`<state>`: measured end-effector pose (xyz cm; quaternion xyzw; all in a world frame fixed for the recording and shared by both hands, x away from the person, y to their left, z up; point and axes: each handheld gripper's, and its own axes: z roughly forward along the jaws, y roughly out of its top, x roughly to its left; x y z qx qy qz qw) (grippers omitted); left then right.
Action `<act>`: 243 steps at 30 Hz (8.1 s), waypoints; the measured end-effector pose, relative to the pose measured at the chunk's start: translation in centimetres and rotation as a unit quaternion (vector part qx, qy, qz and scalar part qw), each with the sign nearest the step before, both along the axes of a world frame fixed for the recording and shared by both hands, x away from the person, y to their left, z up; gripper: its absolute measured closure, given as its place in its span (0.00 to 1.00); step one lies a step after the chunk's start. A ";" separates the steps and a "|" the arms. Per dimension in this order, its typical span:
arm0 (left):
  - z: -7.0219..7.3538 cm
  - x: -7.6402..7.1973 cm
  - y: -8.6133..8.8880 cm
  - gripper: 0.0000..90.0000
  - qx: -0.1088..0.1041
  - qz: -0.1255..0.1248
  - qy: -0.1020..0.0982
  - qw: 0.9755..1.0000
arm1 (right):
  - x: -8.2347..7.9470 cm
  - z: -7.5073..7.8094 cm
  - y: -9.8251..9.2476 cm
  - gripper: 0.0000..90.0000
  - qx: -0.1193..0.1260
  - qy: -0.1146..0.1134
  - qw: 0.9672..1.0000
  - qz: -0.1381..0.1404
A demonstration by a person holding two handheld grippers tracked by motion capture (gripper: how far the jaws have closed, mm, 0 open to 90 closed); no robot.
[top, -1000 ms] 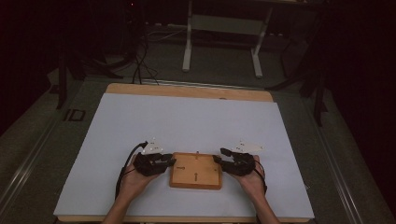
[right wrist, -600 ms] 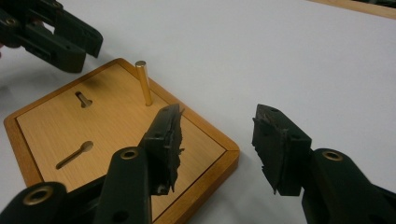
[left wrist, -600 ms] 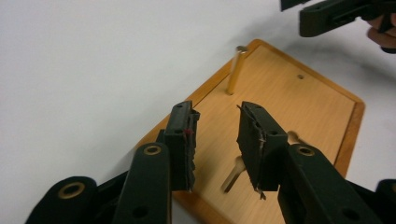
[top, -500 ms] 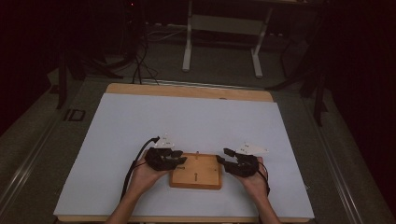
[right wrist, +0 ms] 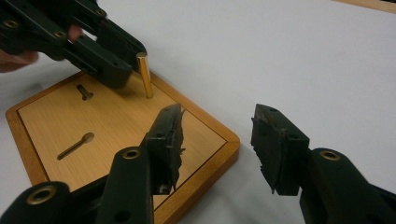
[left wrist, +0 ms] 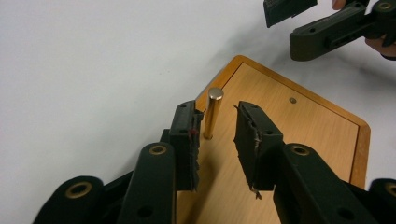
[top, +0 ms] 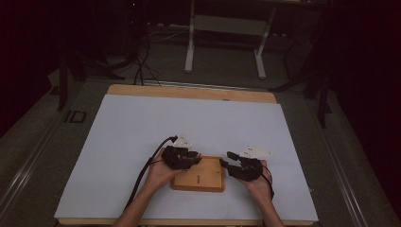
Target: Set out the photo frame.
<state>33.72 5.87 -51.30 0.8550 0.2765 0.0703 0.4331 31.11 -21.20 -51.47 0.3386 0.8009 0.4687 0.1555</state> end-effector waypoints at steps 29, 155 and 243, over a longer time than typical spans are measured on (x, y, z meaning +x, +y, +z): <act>-0.8 1.3 -0.4 0.93 -0.020 -0.009 0.022 1.000 | -0.3 0.2 -0.7 0.58 -0.007 -0.006 1.000 0.019; -0.2 5.2 2.5 0.68 -0.115 0.022 0.107 0.987 | -0.7 0.6 -0.2 0.49 -0.029 -0.073 0.990 0.121; -0.3 -2.7 4.4 0.67 0.059 0.023 -0.130 0.989 | 1.0 0.7 -1.0 0.61 -0.003 -0.071 0.992 0.100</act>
